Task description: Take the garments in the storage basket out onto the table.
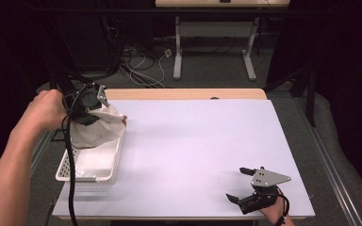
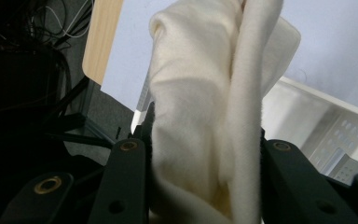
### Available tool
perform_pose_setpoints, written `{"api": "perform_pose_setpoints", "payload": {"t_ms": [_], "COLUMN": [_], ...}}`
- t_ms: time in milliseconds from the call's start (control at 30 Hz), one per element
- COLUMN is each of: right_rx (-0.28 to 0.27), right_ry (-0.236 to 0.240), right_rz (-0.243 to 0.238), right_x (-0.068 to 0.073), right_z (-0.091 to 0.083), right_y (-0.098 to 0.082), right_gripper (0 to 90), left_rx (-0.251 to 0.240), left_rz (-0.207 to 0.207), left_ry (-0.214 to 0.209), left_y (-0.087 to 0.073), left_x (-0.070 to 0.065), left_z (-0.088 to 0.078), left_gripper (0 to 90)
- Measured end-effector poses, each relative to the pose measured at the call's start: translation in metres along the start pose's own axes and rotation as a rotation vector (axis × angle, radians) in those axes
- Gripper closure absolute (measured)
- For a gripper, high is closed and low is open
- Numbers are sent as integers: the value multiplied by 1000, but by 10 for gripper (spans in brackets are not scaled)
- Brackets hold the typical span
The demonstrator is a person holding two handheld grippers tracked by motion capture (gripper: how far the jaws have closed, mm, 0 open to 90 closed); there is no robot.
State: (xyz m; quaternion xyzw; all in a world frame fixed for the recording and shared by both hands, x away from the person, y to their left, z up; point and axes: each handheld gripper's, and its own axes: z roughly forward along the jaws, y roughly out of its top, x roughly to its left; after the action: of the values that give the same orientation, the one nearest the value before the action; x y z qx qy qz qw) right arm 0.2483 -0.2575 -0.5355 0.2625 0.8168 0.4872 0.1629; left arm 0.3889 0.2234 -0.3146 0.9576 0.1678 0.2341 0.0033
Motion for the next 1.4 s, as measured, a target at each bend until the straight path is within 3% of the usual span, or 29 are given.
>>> {"api": "perform_pose_setpoints", "payload": {"t_ms": [867, 1400], "right_rx": [5, -3], "right_ry": [-4, -5], "right_rz": [-1, -5], "right_x": [0, 0], "right_z": [0, -1], "right_y": [0, 0], "right_gripper": [0, 0], "left_rx": [-59, -93], "left_rz": [103, 168], "left_ry": [-9, -26], "left_y": [45, 78], "left_x": [-15, -25], "left_z": [-15, -14], "left_gripper": [656, 655]}}
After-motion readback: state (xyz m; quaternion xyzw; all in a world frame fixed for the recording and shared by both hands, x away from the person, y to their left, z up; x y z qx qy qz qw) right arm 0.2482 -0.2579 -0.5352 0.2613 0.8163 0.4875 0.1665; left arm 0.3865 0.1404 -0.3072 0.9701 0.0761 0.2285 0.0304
